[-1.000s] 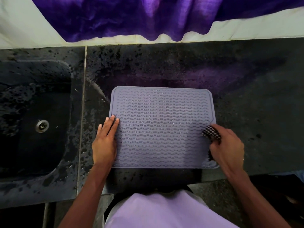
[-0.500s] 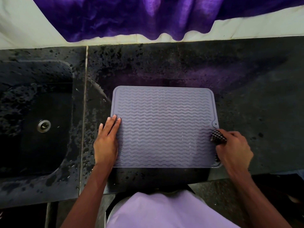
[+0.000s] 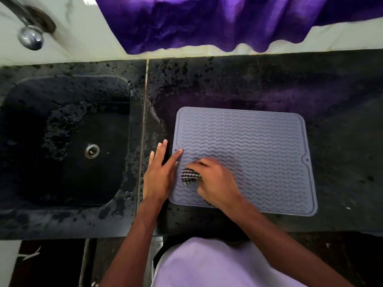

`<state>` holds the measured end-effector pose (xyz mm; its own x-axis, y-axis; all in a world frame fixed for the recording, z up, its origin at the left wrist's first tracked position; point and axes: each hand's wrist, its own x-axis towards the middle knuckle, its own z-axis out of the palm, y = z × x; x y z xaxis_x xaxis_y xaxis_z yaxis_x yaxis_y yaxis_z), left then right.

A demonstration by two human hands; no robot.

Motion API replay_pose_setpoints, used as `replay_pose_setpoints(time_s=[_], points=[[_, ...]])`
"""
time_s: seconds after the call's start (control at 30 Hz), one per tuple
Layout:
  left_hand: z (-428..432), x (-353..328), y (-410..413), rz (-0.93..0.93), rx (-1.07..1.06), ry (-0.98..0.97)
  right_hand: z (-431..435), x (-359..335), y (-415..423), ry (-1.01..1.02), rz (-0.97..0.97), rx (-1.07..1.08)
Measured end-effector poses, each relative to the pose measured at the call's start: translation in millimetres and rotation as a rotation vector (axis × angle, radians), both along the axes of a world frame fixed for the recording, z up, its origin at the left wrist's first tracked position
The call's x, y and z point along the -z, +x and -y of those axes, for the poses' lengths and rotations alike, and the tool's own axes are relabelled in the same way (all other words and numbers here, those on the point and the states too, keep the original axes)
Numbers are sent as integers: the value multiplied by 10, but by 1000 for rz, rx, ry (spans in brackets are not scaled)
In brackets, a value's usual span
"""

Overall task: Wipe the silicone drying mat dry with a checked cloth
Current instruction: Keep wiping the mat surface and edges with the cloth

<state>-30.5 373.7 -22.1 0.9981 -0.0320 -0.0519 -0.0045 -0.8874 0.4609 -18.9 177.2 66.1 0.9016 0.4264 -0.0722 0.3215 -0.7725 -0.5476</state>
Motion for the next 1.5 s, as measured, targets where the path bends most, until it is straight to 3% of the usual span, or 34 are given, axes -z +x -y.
replay_pose_setpoints(time_s=[0.3, 0.57, 0.73, 0.87, 1.07, 1.37, 1.5], points=[[26, -106, -5, 15, -33, 28, -201, 93, 42, -275, 79, -120], [62, -162, -13, -52, -35, 51, 632, 152, -91, -379, 121, 88], [141, -71, 18, 104, -46, -17, 777, 21, -109, -465, 14, 220], [389, -75, 140, 207, -8, -69, 393, -49, -44, -329, 18, 258], [448, 30, 142, 239, 123, 71, 62, 49, -76, -291, -11, 175], [470, 20, 127, 264, 65, 64, 1084, 89, -142, -346, 38, 416], [482, 7, 131, 271, 60, 71, 1604, 3, -217, -399, -5, 626]])
